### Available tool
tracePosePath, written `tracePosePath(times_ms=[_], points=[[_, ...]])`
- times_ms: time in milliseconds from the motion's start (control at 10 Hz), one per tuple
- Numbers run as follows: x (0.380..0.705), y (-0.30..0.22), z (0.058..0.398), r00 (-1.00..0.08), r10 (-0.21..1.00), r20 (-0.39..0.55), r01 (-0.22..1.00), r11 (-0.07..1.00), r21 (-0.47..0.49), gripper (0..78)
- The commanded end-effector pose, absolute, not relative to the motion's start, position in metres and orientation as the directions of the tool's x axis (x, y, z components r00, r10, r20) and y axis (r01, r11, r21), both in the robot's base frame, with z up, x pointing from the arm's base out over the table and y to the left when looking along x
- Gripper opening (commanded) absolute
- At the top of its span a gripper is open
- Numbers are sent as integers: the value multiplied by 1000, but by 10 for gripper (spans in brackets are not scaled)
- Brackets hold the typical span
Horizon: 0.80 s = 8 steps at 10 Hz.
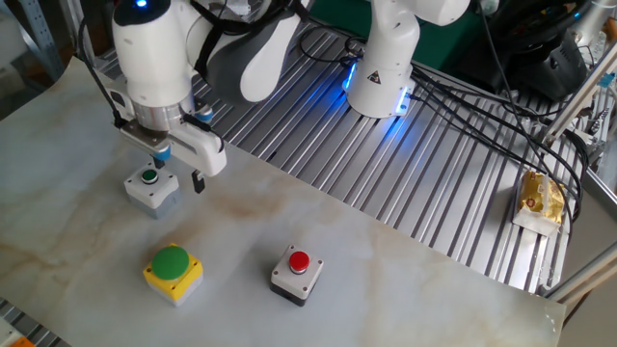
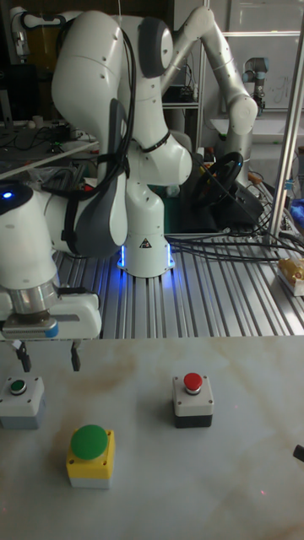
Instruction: Press three buttons from left to right in sequence
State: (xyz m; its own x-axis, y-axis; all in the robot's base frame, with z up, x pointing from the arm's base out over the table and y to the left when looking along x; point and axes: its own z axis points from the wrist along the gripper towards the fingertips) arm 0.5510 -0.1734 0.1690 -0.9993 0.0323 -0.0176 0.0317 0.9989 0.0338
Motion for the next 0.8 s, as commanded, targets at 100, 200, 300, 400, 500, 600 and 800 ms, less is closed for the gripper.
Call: tracePosePath(times_ms=[100, 200, 300, 400, 500, 600, 800], points=[[549, -173, 159, -999, 37, -21, 36, 999, 32, 775], [549, -173, 158, -999, 26, -31, 25, 999, 32, 775], [549, -173, 158, -999, 25, -30, 24, 999, 32, 775], [549, -173, 158, -999, 19, -29, 18, 999, 28, 775], [549, -173, 158, -999, 17, -28, 16, 999, 33, 775], [549, -173, 158, -1000, 11, -22, 10, 999, 37, 775], [549, -173, 158, -1000, 16, 9, 16, 996, 86, 775]])
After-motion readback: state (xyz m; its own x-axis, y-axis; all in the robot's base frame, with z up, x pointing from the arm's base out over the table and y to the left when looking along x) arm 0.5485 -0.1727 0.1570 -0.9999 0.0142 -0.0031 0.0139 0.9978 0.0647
